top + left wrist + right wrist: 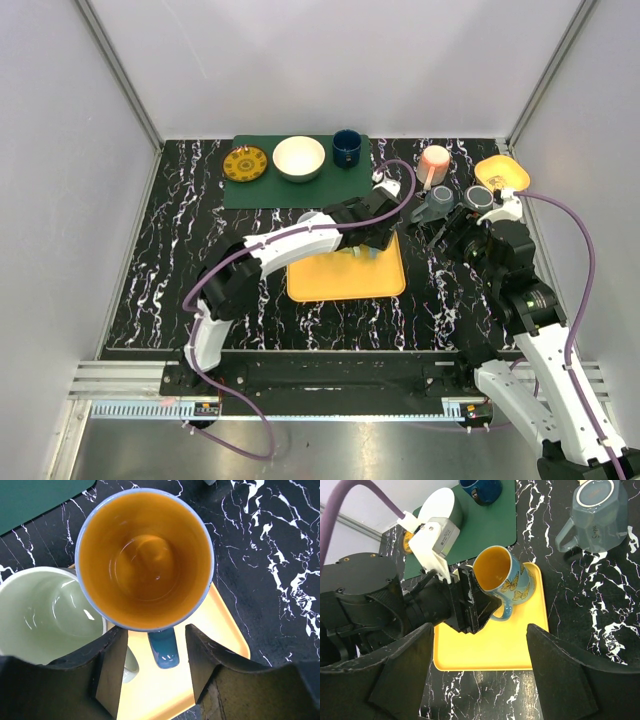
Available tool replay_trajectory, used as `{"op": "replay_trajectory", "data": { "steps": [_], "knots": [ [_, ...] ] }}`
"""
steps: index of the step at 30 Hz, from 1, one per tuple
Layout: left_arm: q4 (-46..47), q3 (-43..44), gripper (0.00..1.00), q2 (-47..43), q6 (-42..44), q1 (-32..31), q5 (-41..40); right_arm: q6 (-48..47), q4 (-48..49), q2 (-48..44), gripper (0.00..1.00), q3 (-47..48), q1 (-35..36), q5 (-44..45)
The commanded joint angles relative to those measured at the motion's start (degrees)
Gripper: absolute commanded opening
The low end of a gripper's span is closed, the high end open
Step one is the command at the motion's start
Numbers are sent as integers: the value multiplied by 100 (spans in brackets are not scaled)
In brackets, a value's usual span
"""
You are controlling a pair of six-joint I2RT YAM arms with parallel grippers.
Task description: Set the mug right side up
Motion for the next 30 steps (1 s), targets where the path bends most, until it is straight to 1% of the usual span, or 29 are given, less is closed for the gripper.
{"op": "replay_trajectory", "data": {
  "steps": [1, 5, 7, 9, 10, 12, 13, 15, 19, 22, 25, 26, 30],
  "knots": [
    [-104, 360, 52, 153, 66, 43, 180, -12, 113, -49, 80, -19, -3, -60],
    [-104, 422, 50, 285, 39, 60, 233, -3, 113, -49, 80, -45, 5, -60],
    [-104, 457, 46, 320, 39, 95, 250, 14, 113, -57, 80, -63, 5, -60],
    [-104, 527, 38, 346, 66, 104, 277, 23, 113, -66, 80, -72, 5, -60],
    [-113, 536, 27, 347, 66, 104, 259, 15, 113, -66, 80, -72, -3, -60],
    [-104, 571, 19, 329, 109, 104, 250, 6, 104, -58, 79, -63, 5, -60],
    [-95, 580, 11, 320, 110, 104, 242, 15, 113, -66, 80, -54, 5, -60],
    [-86, 536, 1, 259, 118, 104, 250, 15, 96, -66, 79, -45, 5, -60],
    [124, 291, 0, 4, 171, 104, 505, 23, 87, -101, 79, -10, 5, -60],
    [440, -52, 0, -434, 162, 69, 716, 50, 34, -145, 79, 69, 5, -60],
    [906, -587, 0, -1084, 127, 69, 822, 50, -54, -233, 79, 148, -3, -69],
    [1116, -728, 0, -1434, 84, 69, 848, 50, -71, -277, 79, 166, 5, -60],
    [1627, -1457, 0, -2236, 4, 69, 918, 32, 7, -444, 82, 26, 5, 10]
  ]
}}
